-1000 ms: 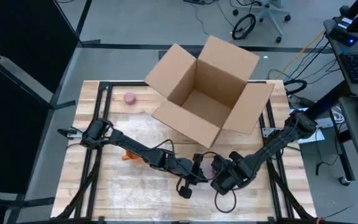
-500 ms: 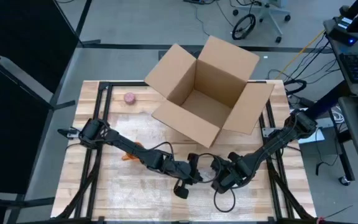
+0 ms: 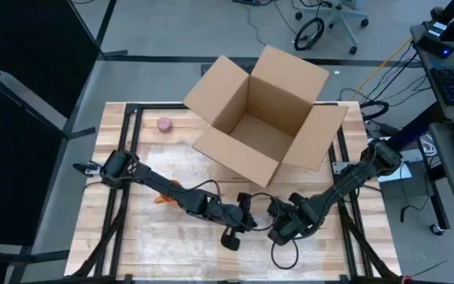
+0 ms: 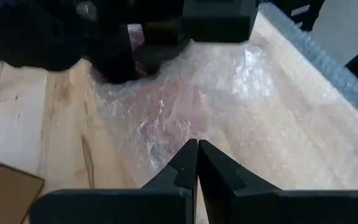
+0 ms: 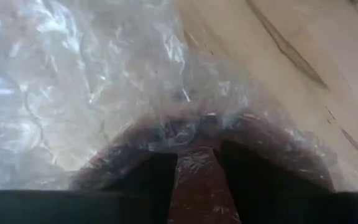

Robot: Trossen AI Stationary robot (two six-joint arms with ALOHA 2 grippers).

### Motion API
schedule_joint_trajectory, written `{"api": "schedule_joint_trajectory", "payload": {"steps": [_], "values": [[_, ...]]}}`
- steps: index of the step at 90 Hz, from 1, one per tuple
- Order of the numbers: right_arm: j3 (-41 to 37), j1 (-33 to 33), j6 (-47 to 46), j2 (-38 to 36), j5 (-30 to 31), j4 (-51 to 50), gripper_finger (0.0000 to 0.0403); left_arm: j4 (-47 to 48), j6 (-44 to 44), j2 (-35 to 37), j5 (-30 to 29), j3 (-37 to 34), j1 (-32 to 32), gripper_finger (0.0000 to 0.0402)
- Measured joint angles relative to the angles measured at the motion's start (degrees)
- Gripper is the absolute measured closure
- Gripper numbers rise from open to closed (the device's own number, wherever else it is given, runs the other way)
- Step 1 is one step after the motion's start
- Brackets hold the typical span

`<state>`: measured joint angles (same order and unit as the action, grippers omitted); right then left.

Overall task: Wrap mug
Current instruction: Wrap the pink mug in the bubble wrap

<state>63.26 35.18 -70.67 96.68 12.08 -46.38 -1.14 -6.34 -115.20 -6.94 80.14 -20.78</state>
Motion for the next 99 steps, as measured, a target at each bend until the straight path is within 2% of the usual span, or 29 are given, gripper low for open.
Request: {"api": "schedule_joint_trajectory", "payload": {"steps": [21,43,67,99], "values": [[-0.1,0.0,1.2,0.1,0.1,1.2,0.028,0.9,0.1,0.0,3.4,0.0,0.0,0.0402],[-0.1,0.0,1.1,0.1,0.1,1.5,0.028,6.8,-0.4,0.0,3.0,0.0,0.0,0.0402],[-0.1,0.1,1.1,0.1,0.2,1.6,0.028,-2.6,-2.6,-3.1,1.3,-1.0,0.2,0.0402],[-0.1,0.2,1.4,0.1,0.1,2.0,0.028,-10.8,-5.4,-3.0,2.1,-1.0,0.1,0.0402]]}}
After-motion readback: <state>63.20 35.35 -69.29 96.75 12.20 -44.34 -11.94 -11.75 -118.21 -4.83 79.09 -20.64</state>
